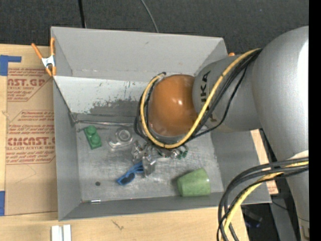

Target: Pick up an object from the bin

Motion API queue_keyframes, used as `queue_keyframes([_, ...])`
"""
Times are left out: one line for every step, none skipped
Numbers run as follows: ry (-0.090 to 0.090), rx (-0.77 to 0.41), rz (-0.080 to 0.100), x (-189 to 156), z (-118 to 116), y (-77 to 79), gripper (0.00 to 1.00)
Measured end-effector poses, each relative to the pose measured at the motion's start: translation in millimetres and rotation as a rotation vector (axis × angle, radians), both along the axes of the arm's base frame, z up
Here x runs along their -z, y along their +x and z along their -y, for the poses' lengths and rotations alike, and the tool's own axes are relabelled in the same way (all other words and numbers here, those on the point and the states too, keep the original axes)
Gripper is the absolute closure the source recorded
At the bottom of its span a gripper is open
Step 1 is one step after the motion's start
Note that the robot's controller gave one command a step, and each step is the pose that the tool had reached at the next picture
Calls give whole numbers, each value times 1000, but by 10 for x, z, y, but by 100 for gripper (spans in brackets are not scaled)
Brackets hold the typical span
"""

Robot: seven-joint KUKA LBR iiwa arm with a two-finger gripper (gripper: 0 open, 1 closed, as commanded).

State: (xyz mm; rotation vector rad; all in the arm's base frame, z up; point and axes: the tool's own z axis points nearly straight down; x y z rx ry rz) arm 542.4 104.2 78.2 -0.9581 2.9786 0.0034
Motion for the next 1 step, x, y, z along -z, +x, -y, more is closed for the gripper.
queue_keyframes([-4,-90,1,-1467,-82,207,100])
